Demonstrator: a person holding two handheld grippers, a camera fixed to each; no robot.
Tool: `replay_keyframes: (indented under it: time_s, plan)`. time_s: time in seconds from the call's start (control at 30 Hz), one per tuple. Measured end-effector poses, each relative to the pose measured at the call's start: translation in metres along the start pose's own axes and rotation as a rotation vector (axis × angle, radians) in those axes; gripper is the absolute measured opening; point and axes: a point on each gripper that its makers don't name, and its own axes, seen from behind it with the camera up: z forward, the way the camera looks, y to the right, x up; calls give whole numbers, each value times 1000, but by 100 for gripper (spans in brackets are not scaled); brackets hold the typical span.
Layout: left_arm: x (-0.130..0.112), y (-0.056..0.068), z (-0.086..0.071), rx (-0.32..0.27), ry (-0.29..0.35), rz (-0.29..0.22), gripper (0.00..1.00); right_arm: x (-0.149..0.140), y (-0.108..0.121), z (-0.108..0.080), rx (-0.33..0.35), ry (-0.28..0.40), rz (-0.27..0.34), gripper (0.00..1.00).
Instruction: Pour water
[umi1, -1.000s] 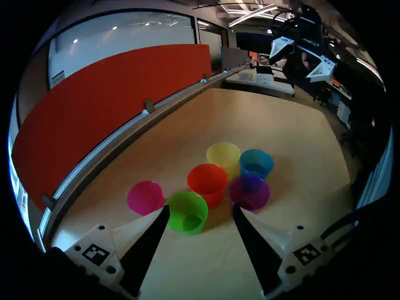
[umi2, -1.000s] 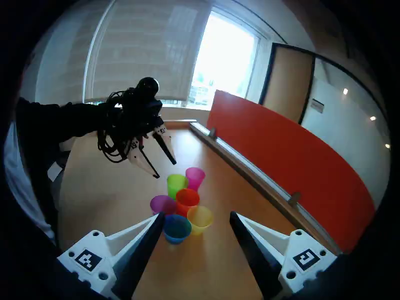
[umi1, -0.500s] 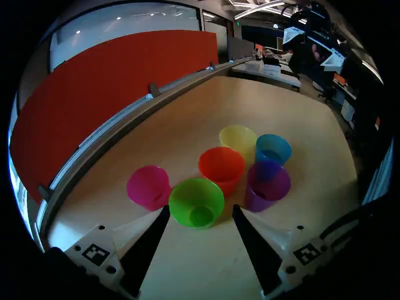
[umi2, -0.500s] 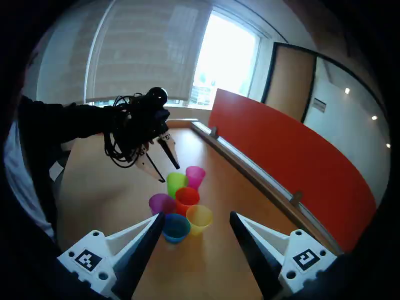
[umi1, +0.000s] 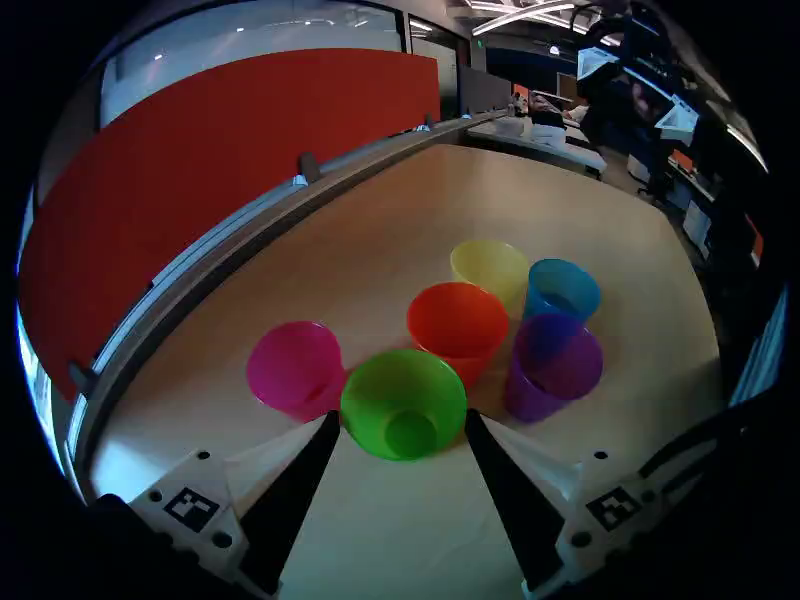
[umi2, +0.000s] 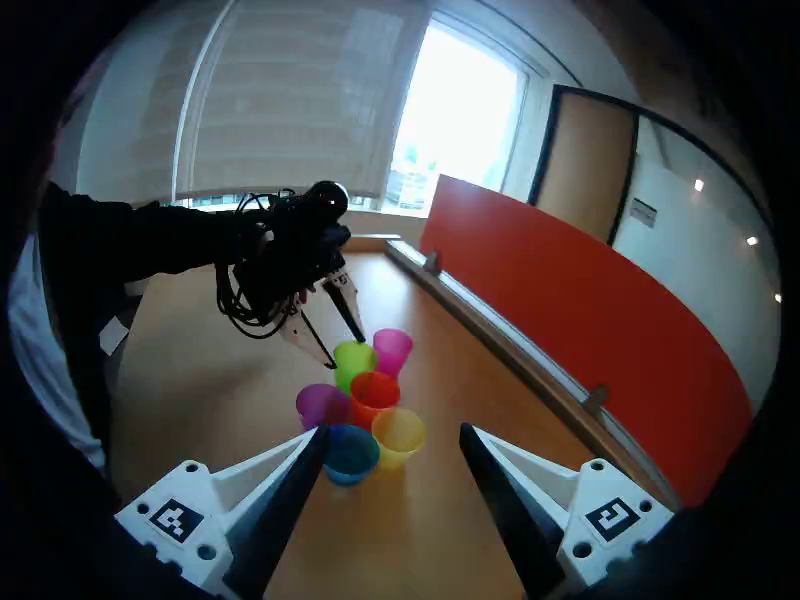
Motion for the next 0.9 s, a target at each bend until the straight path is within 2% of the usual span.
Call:
replay_keyframes:
  time_s: [0.2,0.7,0.9]
  plan:
    - [4,-2,6,-6,17,-15,93,-2,0,2,3,1,4,100]
    - [5,0,22,-6,25,-14,92,-9,2,4,5,-2,5,100]
    - [7,-5,24,21,40,-1,92,-11,3,5,4,-2,6,100]
